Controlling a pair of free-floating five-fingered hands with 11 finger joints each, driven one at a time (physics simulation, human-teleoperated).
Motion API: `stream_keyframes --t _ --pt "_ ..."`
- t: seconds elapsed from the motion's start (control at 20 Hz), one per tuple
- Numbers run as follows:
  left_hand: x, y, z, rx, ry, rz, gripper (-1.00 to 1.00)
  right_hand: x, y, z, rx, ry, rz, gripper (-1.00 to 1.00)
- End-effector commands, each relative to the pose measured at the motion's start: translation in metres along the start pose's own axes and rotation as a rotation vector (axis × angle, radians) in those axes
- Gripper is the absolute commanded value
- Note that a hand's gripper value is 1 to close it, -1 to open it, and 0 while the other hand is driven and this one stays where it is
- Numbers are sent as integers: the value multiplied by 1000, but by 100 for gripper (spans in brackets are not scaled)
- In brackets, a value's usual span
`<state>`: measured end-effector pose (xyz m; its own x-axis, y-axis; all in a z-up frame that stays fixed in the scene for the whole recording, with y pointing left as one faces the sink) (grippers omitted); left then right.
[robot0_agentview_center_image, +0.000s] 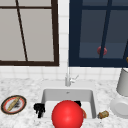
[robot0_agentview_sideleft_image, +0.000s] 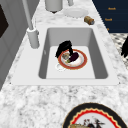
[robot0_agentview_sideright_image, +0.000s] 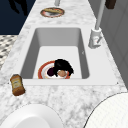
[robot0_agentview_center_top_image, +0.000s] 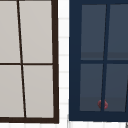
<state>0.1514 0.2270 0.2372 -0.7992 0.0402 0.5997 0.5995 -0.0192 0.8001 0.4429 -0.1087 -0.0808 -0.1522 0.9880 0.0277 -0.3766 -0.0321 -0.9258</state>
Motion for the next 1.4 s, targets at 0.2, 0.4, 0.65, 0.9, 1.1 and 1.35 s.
stream_keyframes --t 0.2,0.4,0.65,0.9,1.1,1.35 --pt "0 0 0 0 0 0 0 4 -29 15 73 -13 50 -100" --pt "0 0 0 0 0 0 0 7 -43 21 129 -21 47 -100" --pt "0 0 0 0 0 0 0 13 -59 26 192 -8 46 -100" --pt "0 0 0 0 0 0 0 6 -65 32 174 1 3 -100" --pt "0 0 0 0 0 0 0 3 -82 45 104 9 27 -100" --pt "0 0 0 0 0 0 0 -1 -98 69 29 3 25 -100"
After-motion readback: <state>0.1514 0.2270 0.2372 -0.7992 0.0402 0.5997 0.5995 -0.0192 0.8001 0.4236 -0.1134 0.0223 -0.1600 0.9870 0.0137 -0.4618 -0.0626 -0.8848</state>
